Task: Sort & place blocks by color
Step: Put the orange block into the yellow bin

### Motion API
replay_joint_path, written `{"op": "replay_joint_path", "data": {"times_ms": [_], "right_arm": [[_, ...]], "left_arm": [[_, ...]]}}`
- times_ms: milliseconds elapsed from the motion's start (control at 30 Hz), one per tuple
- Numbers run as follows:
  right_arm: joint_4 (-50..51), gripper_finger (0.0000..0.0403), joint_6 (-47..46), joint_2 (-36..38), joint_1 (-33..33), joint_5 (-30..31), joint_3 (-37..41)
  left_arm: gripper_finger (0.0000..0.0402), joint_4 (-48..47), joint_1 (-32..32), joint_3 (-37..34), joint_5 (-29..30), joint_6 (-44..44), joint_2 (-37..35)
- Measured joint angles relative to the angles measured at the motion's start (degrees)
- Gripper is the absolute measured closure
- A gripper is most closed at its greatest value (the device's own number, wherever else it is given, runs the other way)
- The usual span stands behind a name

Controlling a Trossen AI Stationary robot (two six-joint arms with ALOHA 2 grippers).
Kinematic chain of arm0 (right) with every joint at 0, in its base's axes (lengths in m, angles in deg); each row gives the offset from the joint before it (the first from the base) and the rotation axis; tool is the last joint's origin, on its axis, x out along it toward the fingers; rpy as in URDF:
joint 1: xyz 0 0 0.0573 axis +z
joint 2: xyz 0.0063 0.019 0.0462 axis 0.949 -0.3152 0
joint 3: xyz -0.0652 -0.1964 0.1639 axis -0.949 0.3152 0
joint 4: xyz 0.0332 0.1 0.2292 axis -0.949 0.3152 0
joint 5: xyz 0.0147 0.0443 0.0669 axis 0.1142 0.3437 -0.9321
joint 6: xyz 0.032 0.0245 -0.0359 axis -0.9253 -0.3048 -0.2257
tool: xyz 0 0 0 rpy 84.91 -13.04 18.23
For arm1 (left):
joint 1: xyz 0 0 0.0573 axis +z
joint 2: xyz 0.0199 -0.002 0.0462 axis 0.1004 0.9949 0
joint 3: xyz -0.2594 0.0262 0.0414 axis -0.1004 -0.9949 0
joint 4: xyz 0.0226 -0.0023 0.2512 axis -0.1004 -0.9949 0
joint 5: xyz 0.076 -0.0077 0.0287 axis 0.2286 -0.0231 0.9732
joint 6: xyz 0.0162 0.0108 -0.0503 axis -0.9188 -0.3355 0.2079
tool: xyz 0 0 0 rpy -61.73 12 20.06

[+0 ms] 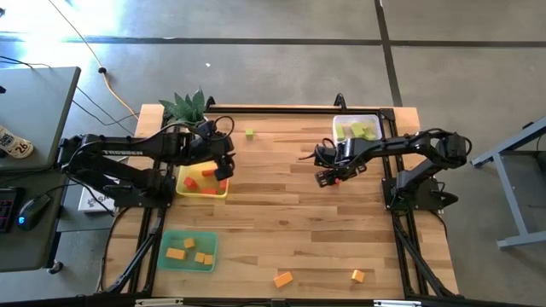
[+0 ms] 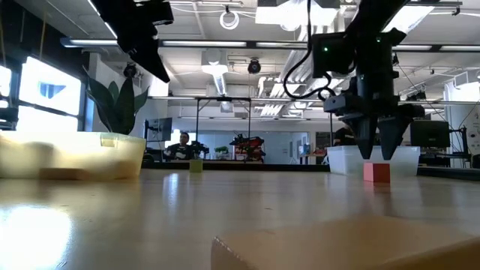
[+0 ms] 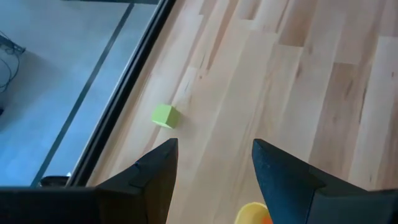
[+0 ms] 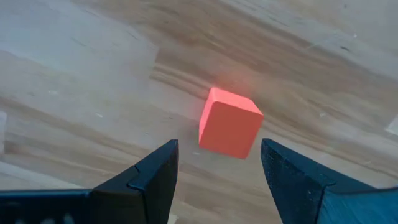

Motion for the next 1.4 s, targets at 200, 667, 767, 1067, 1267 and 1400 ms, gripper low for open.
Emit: {"op": "replay_joint_path", "data": {"times_ms": [200, 667, 767, 1067, 1267, 1400], "right_arm": [[-1.4, 0.0187, -1.6, 0.0, 0.0, 0.7, 1.64], [-11.17, 0.0266, -4.46, 0.04, -0.09, -1.66, 7.68], [-11.14, 0.0299, -4.04, 0.15, -0.09, -2.47, 7.63], [-11.8, 0.0299, 4.1, -0.02, 0.37, -6.95, 2.24], [-13.81, 0.0299, 12.53, -0.02, 2.85, -9.42, -5.64], [-15.67, 0.0299, 16.63, -0.02, 4.87, -9.94, -11.55]], "left_arm": [[0.0206, 2.0, 1.43, 0.0, -0.1, -0.22, 0.0], [0.0206, 2.2, 2.42, -0.01, -0.08, -1.25, 0.0], [0.0206, 2.2, 2.42, -0.01, -0.08, -1.25, 0.0], [0.0206, 2.3, 2.42, -0.01, -11.15, -0.63, 0.0], [0.0206, 2.69, 2.36, -0.01, -20.65, -0.2, 0.0], [0.0206, 5.59, 2.26, -0.03, -25.37, 0.04, 0.01]]}}
